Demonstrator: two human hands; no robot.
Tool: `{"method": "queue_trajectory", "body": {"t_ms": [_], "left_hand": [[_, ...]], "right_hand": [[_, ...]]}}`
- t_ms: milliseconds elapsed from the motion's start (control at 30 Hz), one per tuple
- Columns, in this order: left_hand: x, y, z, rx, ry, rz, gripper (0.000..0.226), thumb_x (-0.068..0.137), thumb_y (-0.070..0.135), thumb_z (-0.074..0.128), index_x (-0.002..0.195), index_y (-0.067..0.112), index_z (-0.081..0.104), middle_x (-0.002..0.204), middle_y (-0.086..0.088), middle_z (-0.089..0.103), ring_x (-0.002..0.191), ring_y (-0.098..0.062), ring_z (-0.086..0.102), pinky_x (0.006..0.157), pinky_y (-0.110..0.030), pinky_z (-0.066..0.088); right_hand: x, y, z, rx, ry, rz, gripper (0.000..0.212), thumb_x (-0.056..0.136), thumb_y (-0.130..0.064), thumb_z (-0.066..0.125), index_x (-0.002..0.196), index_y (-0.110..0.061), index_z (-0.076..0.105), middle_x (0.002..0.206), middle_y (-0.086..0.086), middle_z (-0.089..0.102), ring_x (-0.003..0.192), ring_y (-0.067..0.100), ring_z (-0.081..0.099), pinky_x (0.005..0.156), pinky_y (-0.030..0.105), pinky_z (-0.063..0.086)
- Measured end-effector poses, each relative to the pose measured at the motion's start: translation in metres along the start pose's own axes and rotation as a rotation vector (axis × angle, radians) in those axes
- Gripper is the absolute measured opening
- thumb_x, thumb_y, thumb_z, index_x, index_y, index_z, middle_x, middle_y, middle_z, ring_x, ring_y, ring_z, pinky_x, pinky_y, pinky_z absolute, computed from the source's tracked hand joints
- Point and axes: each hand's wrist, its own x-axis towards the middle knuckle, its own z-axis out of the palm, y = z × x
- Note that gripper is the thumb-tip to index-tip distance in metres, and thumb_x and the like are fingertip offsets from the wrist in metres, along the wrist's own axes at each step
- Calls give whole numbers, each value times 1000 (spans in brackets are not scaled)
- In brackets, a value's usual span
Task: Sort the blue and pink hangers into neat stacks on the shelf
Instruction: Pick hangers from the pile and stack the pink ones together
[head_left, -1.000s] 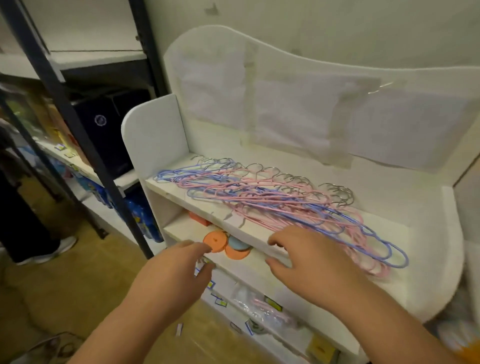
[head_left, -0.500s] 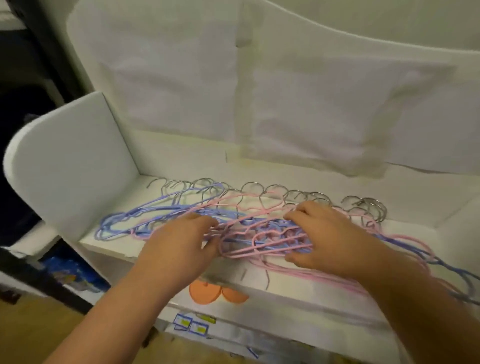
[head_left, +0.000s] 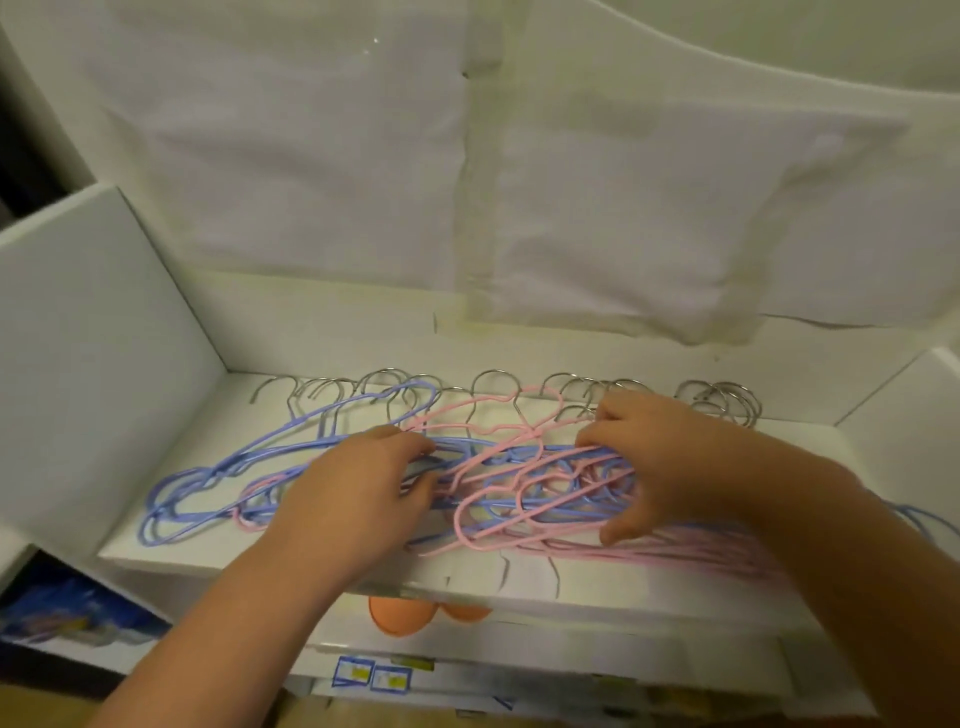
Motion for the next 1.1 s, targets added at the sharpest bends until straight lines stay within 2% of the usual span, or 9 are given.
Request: {"method": "queue_trajectory", "body": {"t_ms": [133,267,433,533,633,800,900,1000,1100], "left_hand": [[15,3,9,-70,-13,100,41,85,50,60,122,32,61,116,12,60,108,-14,56,86,-33,48],[34,22,22,-45,-118,258,68,74,73,57,126,28,58,120,9,58,110,-13,53,96,-33,45],[43,46,35,33,-131,354,55,73,75,44,108,33,55,110,9,55,102,-17,49,95,-38,42],[39,49,34,1,-146,367,75,69,81,43,124,31,53,128,5,52,115,-19,46,102,-39,39],[34,52,36,62,-158,376,98,61,85,48,139,27,42,138,5,44,124,-18,39,106,-36,36],[44,52,35,3,-194,377,77,62,75,66,127,38,50,117,9,53,110,-15,49,92,-37,46],[45,52,25,-13,-206,378,74,66,64,72,131,36,50,116,9,57,106,-14,53,89,-33,47],[41,56,18,-41,-180,352,62,74,61,66,130,38,51,113,12,59,106,-11,55,88,-33,47],[41,62,15,-82,-145,315,64,74,64,64,131,38,50,114,14,58,105,-8,54,90,-30,47]], "right_hand": [[-24,4,-2,42,88,54,96,54,-81,63,136,-35,43,120,-10,43,106,12,41,93,31,41],[-51,5,-5,84,184,136,99,54,-81,66,138,-37,41,119,-14,39,108,8,35,93,25,38],[-69,4,-5,91,218,218,102,55,-85,61,141,-36,37,118,-14,36,109,8,33,96,25,37],[-77,6,-2,147,213,232,101,53,-87,59,140,-39,37,115,-18,32,108,6,32,97,28,41],[-83,9,-2,163,210,240,100,56,-86,60,140,-39,36,119,-19,33,107,2,27,94,20,34],[-90,16,1,180,225,244,96,56,-85,61,137,-40,37,115,-20,33,102,-1,25,86,17,28],[-94,21,3,200,237,243,97,54,-85,62,137,-40,39,114,-20,34,102,1,27,86,18,28],[-100,25,4,231,249,239,99,54,-85,62,138,-38,39,114,-19,33,103,2,29,87,19,30],[-106,27,8,253,250,230,98,55,-84,62,138,-37,40,114,-19,34,104,2,31,89,19,34]]}}
